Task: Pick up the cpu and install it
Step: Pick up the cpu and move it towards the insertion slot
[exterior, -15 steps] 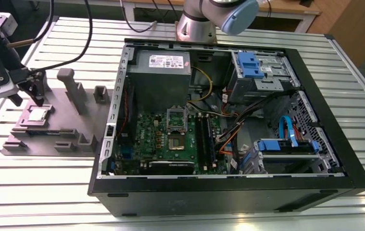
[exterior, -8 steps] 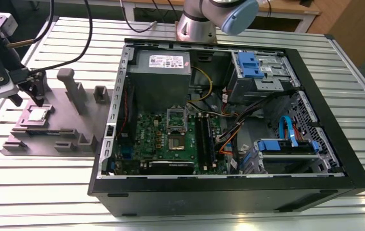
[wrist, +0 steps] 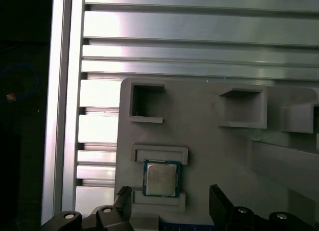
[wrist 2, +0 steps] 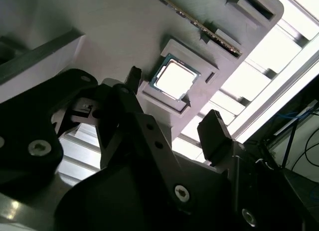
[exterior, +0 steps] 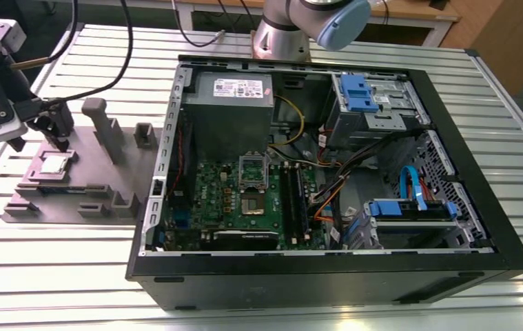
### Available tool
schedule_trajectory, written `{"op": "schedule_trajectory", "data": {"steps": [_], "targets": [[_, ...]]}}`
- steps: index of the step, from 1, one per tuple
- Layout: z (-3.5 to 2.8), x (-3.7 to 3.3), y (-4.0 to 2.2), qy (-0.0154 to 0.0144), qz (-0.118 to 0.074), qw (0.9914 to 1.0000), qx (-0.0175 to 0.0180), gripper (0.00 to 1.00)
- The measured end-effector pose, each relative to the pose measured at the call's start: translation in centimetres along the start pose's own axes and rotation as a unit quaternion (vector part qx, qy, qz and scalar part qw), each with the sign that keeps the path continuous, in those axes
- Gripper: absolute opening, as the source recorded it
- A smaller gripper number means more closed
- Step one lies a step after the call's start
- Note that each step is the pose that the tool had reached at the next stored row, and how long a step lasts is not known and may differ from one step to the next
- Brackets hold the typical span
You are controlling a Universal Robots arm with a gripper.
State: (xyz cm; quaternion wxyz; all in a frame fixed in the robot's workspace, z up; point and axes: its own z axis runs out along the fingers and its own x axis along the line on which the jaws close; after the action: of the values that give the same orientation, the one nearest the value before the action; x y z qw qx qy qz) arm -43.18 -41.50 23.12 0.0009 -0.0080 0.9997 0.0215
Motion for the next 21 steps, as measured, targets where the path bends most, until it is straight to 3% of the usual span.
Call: {"op": "schedule_trajectory", "data": {"steps": [11, 21], "targets": [[1.84, -0.05, -0.16, 0.0039, 0.000, 0.99999, 0.0000, 0.72], [2.08, -0.05, -0.17, 0.0038, 0.000, 0.99999, -0.0012, 0.72]]}}
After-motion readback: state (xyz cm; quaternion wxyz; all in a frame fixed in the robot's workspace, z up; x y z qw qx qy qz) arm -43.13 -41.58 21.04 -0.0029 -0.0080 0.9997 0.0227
